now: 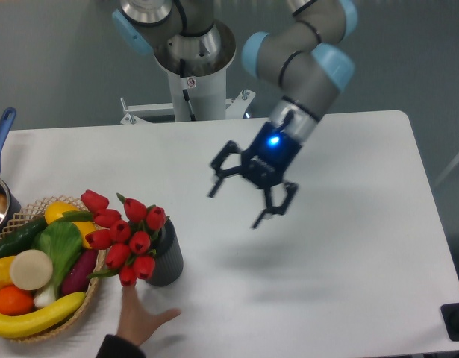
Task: Insert the flowers into the vase
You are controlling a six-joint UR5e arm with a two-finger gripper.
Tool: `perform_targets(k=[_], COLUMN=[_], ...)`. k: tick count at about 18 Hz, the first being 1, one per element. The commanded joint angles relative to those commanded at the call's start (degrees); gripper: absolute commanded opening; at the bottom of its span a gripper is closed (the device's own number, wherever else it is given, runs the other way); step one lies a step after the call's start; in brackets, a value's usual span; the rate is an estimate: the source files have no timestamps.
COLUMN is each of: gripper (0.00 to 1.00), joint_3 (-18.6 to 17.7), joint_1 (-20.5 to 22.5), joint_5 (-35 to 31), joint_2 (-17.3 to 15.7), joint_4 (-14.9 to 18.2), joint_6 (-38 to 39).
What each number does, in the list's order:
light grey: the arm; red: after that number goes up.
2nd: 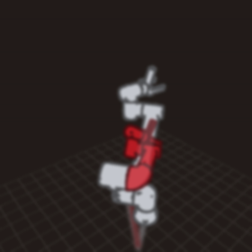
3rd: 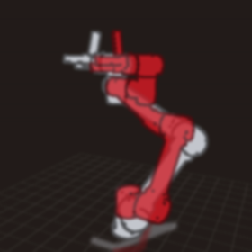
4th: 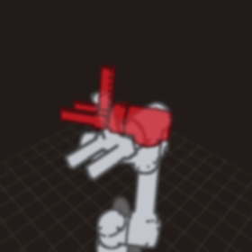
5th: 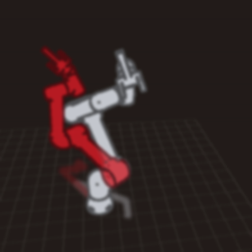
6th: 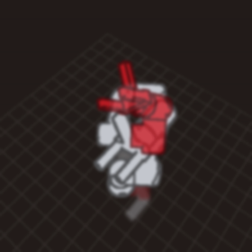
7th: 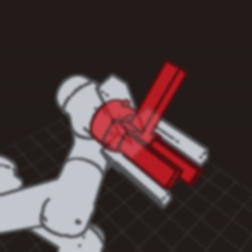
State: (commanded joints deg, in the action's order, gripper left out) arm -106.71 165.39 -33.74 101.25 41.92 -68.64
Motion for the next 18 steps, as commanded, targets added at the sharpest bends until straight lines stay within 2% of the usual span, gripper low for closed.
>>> perform_targets(k=[2,7,10,13,16,18], gripper=[1.0,1.0,1.0,1.0,1.0,1.0], joint_3=[2.1,9.7,14.9,15.8,18.6,22.1], joint_1=[2.6,3.2,3.8,5.0,5.1,5.5], joint_5=[-5.2,-29.0,-35.3,-41.6,-46.5,-49.3], joint_2=[0.3,3.4,6.0,5.7,7.0,8.0], joint_4=[0.0,-0.2,1.1,6.2,12.3,16.8], joint_6=[-0.3,-0.4,-0.3,-1.5,-4.0,-4.0])
